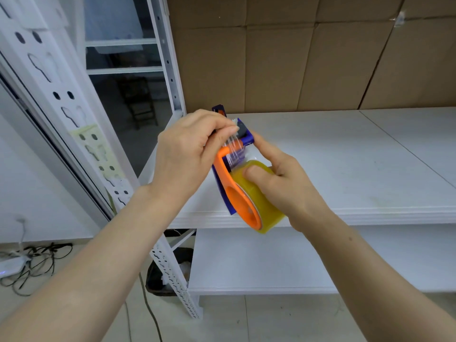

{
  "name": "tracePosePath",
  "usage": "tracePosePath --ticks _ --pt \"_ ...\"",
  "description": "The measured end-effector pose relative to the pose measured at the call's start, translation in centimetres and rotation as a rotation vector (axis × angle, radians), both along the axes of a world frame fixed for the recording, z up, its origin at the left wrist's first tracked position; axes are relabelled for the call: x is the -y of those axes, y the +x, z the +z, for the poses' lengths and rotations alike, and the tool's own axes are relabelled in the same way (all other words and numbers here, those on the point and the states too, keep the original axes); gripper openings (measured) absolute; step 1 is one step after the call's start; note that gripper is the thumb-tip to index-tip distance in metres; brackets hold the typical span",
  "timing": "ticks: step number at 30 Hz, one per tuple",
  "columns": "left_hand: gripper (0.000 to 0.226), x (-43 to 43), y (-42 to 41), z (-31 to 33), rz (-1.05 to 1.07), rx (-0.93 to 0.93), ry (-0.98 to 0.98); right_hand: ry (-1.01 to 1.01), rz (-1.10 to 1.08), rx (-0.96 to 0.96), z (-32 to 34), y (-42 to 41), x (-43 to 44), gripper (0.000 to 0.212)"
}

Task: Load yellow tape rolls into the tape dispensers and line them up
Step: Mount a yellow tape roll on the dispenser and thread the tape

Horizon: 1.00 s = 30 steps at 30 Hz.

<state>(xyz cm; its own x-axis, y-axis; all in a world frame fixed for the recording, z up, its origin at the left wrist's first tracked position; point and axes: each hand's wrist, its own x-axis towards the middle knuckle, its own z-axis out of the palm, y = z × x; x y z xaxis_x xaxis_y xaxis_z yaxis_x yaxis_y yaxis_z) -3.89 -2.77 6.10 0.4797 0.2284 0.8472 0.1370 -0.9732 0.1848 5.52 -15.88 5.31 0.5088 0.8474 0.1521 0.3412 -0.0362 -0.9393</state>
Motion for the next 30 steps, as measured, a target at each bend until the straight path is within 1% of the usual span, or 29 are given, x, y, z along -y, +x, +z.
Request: tracePosePath --ticks 3,5,8,11,13,15,17,19,21,25,26,30 --pt "0.017 0.1 -0.1 -0.1 0.035 0.069 0.023 0.008 -0.015 0.038 0.2 -0.5 0.2 0.047" --pt "0.017 0.3 0.0 0.1 0.041 0.118 0.03 0.0 -0.051 0.049 0.3 -0.7 0.2 0.05" --pt "0.017 0.5 0.0 0.5 -0.041 0.141 0.006 0.033 -0.057 -0.019 0.6 -0.9 0.3 0.05" --pt "0.016 1.2 -0.3 0.9 -0.174 0.146 -0.157 0.09 -0.032 -0.14 0.7 -0.9 0.4 0.044" --pt "0.017 1.5 -0.3 1.3 -0.228 0.122 -0.272 0.127 -0.065 -0.111 0.5 -0.9 0.3 0.04" --pt "0.016 1.7 -0.1 1.5 -0.249 0.096 -0.305 0.149 -0.092 -0.062 0.4 -1.1 0.2 0.044" --pt "0.011 1.7 0.0 1.6 -0.239 0.096 -0.326 0.155 -0.095 -0.072 0.3 -1.3 0.2 0.046" --pt "0.005 1.6 -0.1 1.6 -0.223 0.136 -0.371 0.148 -0.079 -0.094 0.2 -1.5 0.4 0.045" --pt "0.006 1.6 -0.3 1.5 -0.205 0.168 -0.389 0.137 -0.073 -0.112 0.2 -1.6 0.4 0.044" --pt "0.003 1.8 -0.7 1.4 -0.186 0.227 -0.402 0.114 -0.116 -0.215 0.4 -1.3 0.4 0.026" --pt "0.005 1.9 -0.7 1.4 -0.172 0.238 -0.414 0.111 -0.127 -0.223 0.5 -1.3 0.5 0.025" --pt "0.008 2.2 -0.6 1.6 -0.112 0.254 -0.429 0.121 -0.148 -0.113 0.3 -1.7 0.5 0.028"
